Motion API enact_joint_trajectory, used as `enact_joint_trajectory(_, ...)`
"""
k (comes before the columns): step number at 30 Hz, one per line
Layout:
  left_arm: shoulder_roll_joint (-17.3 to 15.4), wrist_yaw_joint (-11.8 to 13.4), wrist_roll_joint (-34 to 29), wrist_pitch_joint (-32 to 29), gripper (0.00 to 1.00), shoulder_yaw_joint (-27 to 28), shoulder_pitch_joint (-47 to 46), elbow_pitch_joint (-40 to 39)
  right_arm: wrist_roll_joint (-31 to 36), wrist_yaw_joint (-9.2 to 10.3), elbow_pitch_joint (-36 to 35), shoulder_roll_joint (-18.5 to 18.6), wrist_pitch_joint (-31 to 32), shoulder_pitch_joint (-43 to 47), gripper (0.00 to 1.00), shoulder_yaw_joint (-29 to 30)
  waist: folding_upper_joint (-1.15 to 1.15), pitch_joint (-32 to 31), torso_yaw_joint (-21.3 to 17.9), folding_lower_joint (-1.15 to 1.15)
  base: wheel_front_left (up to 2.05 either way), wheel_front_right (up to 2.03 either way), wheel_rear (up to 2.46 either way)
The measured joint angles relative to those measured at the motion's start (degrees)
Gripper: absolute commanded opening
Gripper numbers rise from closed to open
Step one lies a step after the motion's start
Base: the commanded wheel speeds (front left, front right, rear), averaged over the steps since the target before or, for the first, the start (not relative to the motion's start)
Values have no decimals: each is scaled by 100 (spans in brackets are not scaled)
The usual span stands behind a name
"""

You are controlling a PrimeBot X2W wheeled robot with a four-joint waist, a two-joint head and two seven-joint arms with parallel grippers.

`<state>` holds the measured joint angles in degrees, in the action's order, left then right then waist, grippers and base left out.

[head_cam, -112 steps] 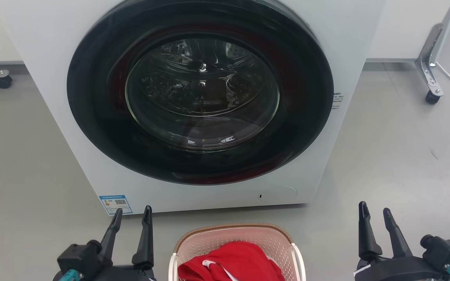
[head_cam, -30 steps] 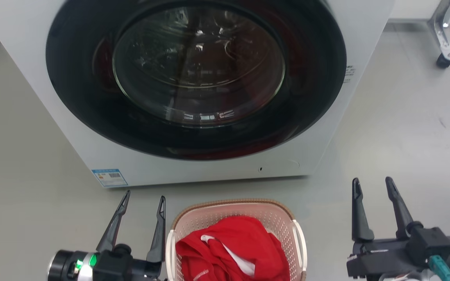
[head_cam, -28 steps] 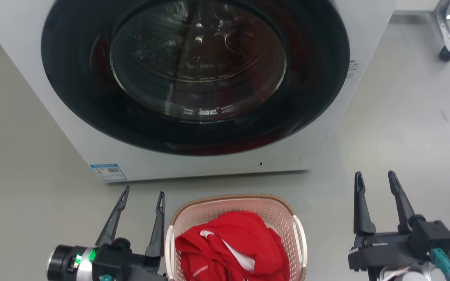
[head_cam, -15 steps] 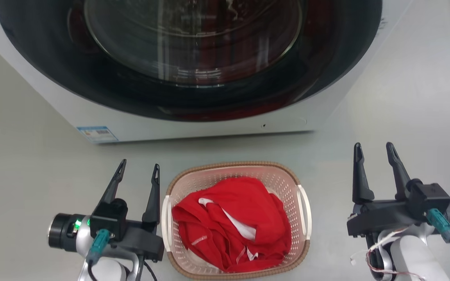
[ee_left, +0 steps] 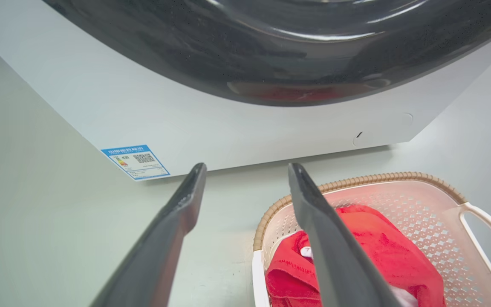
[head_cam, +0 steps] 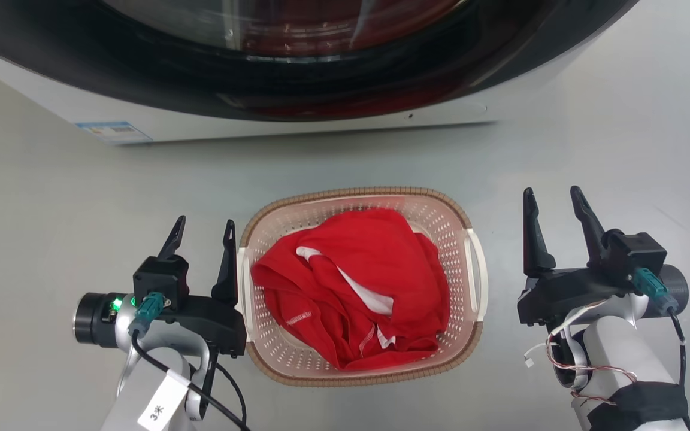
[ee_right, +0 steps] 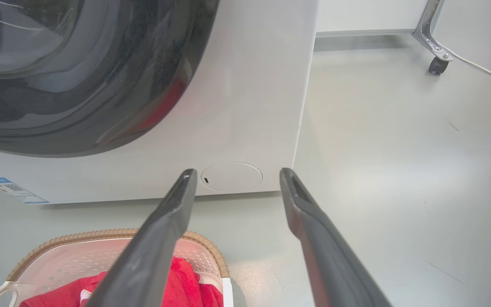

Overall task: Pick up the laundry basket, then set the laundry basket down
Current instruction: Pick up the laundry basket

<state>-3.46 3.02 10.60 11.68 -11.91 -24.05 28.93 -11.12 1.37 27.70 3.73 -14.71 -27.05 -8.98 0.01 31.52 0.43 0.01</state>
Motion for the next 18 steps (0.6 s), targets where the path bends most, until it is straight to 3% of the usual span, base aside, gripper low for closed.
enact_joint_trajectory(18, 101, 0, 285, 53, 100, -1, -525, 1330, -216, -142, 1345, -16, 1, -641, 100, -156, 0, 901, 32, -1, 0, 0, 0)
